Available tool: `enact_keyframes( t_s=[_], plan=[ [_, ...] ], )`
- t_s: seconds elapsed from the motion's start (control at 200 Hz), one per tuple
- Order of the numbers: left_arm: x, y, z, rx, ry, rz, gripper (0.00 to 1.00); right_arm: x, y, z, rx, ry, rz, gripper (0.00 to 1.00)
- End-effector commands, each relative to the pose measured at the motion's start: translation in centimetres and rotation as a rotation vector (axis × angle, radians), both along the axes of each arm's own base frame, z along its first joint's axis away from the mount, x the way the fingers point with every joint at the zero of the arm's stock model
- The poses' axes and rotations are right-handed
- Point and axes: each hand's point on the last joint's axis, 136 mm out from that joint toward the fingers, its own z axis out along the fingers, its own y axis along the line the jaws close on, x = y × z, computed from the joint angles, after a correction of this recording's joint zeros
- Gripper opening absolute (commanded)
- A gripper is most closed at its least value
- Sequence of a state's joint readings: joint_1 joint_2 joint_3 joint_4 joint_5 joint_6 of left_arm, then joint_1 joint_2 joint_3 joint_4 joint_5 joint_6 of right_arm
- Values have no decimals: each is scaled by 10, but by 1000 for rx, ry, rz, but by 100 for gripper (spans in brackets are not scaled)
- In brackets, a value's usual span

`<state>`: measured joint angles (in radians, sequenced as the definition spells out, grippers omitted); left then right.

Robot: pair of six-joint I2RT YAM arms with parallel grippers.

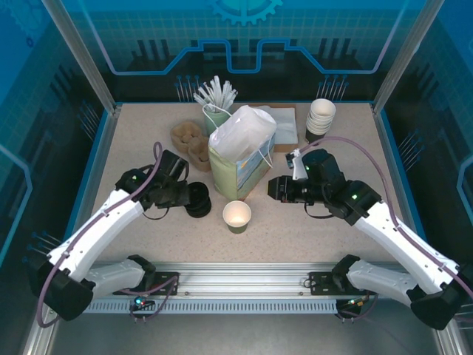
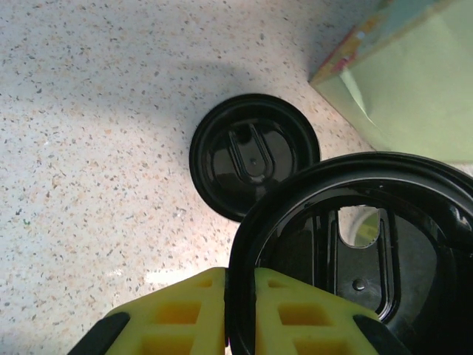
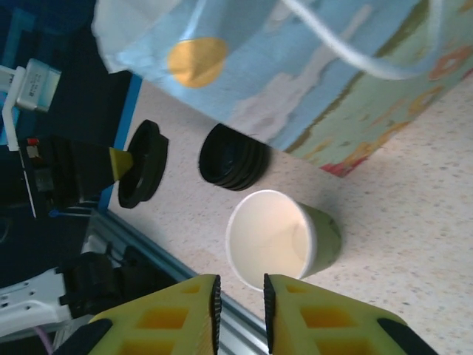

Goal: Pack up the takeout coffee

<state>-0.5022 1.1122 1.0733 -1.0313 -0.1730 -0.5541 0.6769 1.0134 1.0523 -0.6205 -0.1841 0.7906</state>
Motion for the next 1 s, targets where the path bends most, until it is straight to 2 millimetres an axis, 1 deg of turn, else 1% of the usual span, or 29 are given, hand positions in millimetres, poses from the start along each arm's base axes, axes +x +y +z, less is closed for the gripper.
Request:
enact_keyframes(
  t_s=[0.0, 0.155, 0.29, 0.345, 0.415, 0.555, 0.67, 0.79, 0.996],
  plan=[
    [-18, 2, 15, 34, 9, 1, 15, -6, 15, 16, 23, 14, 17, 28],
    [-24, -16, 30, 18, -22, -35, 16, -14, 37, 22, 34, 27, 50, 28],
    [-26, -35, 43, -1, -49, -68, 16, -18, 48, 22, 20, 44, 65, 29],
    [-25, -42, 47, -4, -57, -81, 16, -20, 51, 21, 17, 49, 69, 31],
    [-24, -52, 51, -7, -67, -100, 16, -22, 55, 20, 17, 58, 74, 36],
    [-22, -69, 54, -11, -76, -131, 16, -24, 58, 18, 11, 64, 78, 44],
    [-20, -84, 57, -34, -85, -150, 16, -24, 58, 16, 3, 71, 73, 47],
    [-19, -97, 60, -41, -89, -171, 16, -23, 56, 11, -9, 78, 65, 50],
    [-17, -115, 63, -52, -95, -201, 16, -23, 56, 4, -21, 94, 56, 51]
  ],
)
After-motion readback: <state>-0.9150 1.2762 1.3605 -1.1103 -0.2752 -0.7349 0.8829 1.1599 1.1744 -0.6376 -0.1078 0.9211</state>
